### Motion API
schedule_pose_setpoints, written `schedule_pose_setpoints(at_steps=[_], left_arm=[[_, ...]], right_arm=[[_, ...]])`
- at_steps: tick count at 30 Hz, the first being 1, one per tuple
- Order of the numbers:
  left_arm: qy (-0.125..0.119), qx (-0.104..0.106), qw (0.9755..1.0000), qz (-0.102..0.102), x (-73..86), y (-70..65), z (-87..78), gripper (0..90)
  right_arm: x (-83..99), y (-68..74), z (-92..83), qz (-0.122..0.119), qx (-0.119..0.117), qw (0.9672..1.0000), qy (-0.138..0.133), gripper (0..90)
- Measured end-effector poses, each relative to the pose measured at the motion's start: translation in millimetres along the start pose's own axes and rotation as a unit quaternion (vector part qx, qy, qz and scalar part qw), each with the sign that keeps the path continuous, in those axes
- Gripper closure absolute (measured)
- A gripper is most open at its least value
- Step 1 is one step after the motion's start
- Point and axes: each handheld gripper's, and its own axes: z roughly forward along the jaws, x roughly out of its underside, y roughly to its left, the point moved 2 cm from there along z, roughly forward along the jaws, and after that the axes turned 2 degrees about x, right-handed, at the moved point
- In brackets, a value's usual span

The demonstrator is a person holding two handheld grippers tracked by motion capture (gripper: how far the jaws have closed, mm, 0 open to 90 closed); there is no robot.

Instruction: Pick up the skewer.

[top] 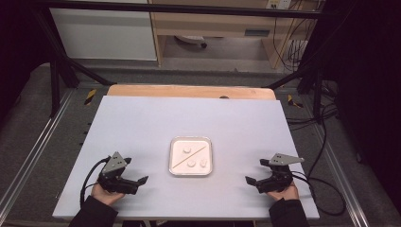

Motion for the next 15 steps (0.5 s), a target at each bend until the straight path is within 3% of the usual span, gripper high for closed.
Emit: schedule_pose_setpoints(at_steps=[15], left_arm=[[0.011,-0.004,0.9998,0.016,-22.5,-10.8,5.6,4.3]], right_arm=[[0.7,0.7,1.6,-0.001,0.0,1.0,0.004,0.7]])
